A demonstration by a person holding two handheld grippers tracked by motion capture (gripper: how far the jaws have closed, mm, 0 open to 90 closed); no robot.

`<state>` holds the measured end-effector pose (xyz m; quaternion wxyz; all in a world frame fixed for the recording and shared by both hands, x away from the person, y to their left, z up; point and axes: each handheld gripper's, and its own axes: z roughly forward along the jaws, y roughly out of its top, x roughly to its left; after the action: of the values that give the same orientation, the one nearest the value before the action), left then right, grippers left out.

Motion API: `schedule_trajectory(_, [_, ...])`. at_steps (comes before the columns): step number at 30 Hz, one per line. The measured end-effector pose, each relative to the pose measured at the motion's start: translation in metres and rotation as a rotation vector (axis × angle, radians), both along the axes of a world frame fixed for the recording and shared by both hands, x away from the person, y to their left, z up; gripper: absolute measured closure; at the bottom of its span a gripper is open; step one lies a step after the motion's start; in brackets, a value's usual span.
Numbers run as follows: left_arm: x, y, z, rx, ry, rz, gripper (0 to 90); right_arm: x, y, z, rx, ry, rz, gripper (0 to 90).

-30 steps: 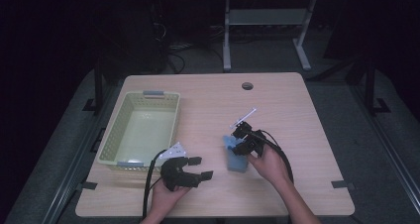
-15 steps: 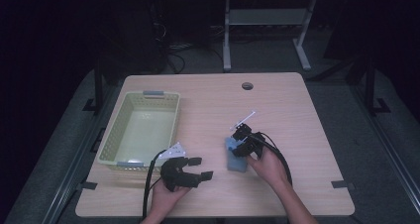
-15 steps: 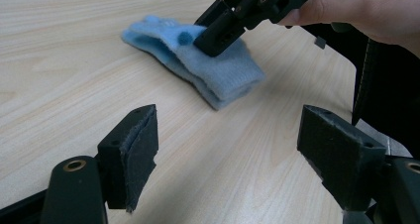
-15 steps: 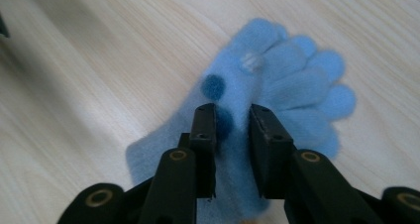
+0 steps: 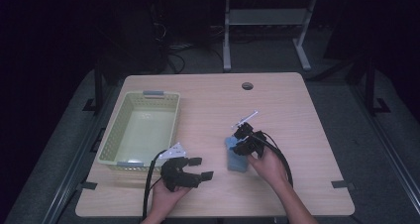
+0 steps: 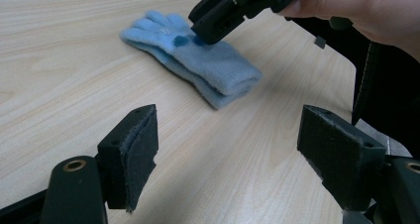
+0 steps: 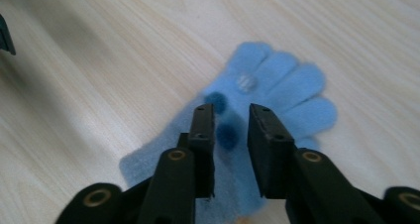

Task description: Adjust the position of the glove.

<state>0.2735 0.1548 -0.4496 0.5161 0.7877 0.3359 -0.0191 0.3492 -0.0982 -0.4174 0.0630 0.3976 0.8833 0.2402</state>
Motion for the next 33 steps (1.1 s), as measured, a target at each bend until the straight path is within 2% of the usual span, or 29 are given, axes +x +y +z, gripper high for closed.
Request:
schedule_trajectory(3, [0.0,0.0,0.0,0.0,0.002,0.0,23.6,0.001,0.003,-0.005,-0.022,0.011,0.011,76.4])
schedule_trajectory(6, [0.0,0.0,-0.001,0.001,0.005,-0.001,23.6,0.004,0.004,-0.015,-0.039,0.045,0.021,77.1])
schedule_trajectory(9, [0.001,0.0,-0.001,0.0,0.006,0.0,23.6,0.004,0.002,-0.019,-0.02,0.057,0.013,76.6])
schedule_trajectory(11, [0.0,-0.001,-0.001,0.001,0.008,-0.002,23.6,0.004,0.001,-0.017,-0.008,0.055,0.008,72.9])
schedule_trajectory(15, [0.0,-0.002,-0.002,-0.007,0.013,-0.006,23.7,0.001,-0.003,-0.012,0.019,0.043,-0.013,66.9])
schedule_trajectory(21, [0.001,-0.005,-0.003,-0.015,0.028,0.0,23.7,-0.005,-0.019,-0.003,0.075,0.02,-0.061,51.4])
schedule_trajectory(24, [0.004,-0.01,-0.002,-0.04,0.058,0.023,24.6,-0.007,-0.026,-0.004,0.089,0.033,-0.08,48.5])
schedule_trajectory(26, [0.005,-0.013,0.001,-0.046,0.061,0.031,24.6,-0.009,-0.029,-0.004,0.097,0.037,-0.085,47.4])
schedule_trajectory(30, [0.01,-0.021,0.009,-0.052,0.059,0.056,24.6,-0.014,-0.041,-0.005,0.157,0.063,-0.113,43.0])
schedule_trajectory(33, [0.018,-0.031,0.011,-0.065,0.103,0.077,24.6,-0.018,-0.052,-0.007,0.219,0.08,-0.147,41.3])
